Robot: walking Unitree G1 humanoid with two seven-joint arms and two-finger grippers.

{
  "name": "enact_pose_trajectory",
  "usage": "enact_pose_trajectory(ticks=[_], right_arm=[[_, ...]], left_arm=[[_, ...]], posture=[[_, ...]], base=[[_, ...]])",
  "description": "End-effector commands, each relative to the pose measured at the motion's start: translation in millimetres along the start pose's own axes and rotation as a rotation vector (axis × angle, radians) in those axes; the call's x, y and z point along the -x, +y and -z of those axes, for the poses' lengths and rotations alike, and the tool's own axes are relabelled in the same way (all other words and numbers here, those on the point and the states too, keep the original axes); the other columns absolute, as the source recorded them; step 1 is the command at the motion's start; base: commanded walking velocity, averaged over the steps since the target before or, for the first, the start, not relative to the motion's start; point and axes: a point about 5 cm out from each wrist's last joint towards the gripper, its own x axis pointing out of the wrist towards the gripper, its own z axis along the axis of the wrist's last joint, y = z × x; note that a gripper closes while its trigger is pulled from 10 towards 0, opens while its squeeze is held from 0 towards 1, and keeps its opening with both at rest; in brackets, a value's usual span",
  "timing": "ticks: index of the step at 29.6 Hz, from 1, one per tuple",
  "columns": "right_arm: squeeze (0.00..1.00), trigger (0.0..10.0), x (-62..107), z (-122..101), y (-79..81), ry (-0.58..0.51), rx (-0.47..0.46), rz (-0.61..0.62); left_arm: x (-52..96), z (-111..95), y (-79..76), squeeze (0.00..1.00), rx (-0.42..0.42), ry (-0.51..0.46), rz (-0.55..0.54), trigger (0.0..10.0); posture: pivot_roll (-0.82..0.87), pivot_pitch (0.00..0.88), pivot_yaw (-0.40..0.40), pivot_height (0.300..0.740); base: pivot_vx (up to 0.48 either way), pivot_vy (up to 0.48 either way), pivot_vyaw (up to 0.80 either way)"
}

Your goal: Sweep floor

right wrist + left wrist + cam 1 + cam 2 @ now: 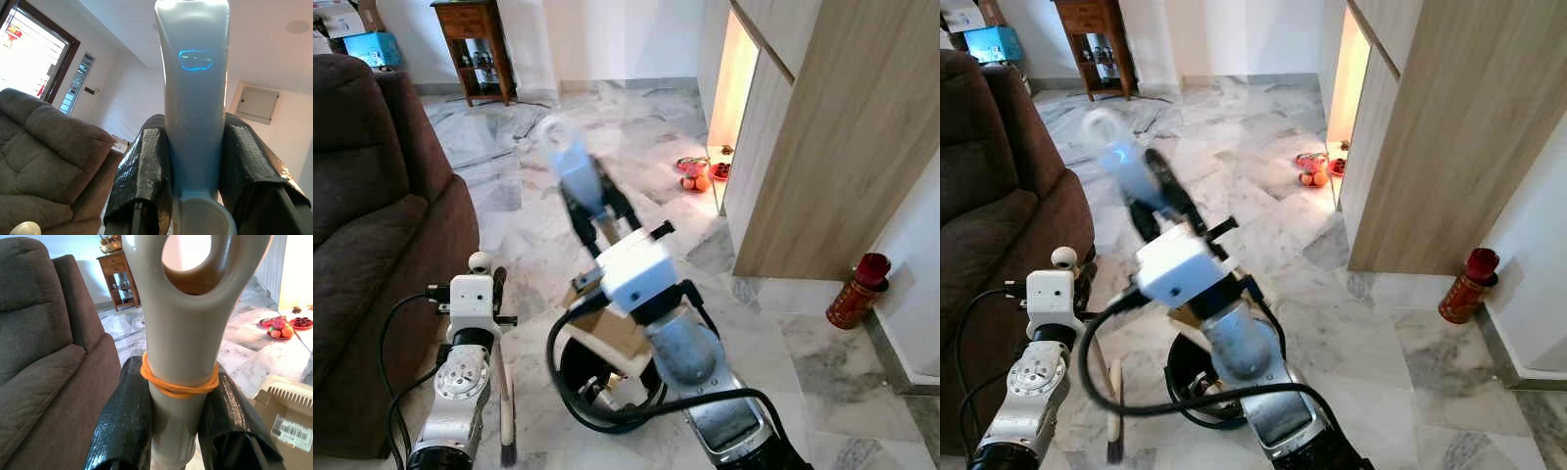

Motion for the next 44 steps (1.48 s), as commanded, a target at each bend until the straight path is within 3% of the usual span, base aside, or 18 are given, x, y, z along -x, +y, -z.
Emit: enact_pose_trajectory(ticks=[1,18,24,26,29,33,38,42,44], right_arm=[[0.00,10.0,-3.9,-14.3,4.8,-0.092,0.013,-0.030],[0.00,10.0,-0.4,-7.9,11.5,-0.075,0.088,-0.102],[0.00,10.0,-0.3,9.9,-7.9,0.029,0.254,0.005],[0.00,10.0,0.2,17.4,-24.8,0.078,0.319,0.102],[0.00,10.0,4.0,28.4,-46.6,0.162,0.355,0.230],[0.00,10.0,10.6,42.7,-66.3,0.233,0.389,0.310],[0.00,10.0,21.9,61.6,-78.0,0.324,0.377,0.361],[0.00,10.0,36.9,81.7,-88.0,0.426,0.313,0.433],[0.00,10.0,52.1,98.2,-97.8,0.505,0.256,0.521]], left_arm=[[-5.1,-9.4,1.3,0.00,-0.019,-0.048,0.004,10.0],[-5.7,-9.2,0.0,0.00,-0.019,-0.047,0.008,10.0],[-5.6,-9.3,-0.8,0.00,-0.019,-0.046,0.005,10.0],[-5.6,-9.4,-0.6,0.00,-0.020,-0.047,0.002,10.0],[-5.6,-9.5,0.8,0.00,-0.021,-0.048,-0.003,10.0],[-5.5,-9.0,2.0,0.00,-0.021,-0.047,-0.008,10.0],[-5.4,-8.6,1.0,0.00,-0.017,-0.046,-0.007,10.0],[-4.7,-7.4,-0.7,0.00,-0.010,-0.039,0.007,10.0],[-4.5,-7.2,-1.7,0.00,-0.006,-0.038,0.011,10.0]], posture=[[0.07,0.000,0.070,0.740],[0.07,0.000,0.068,0.740],[0.07,0.000,0.065,0.740],[0.07,0.000,0.063,0.740],[0.07,0.000,0.062,0.740],[0.07,0.000,0.059,0.740],[0.07,0.000,0.055,0.740],[0.07,0.000,0.053,0.740],[0.07,0.000,0.052,0.740]], base=[[0.000,0.000,0.00],[0.000,0.000,0.00],[0.000,0.000,0.00],[0.000,0.000,0.00],[0.000,0.000,0.00],[0.000,0.000,0.00],[0.000,0.000,0.00],[0.000,0.000,0.00],[0.000,0.000,0.00]])
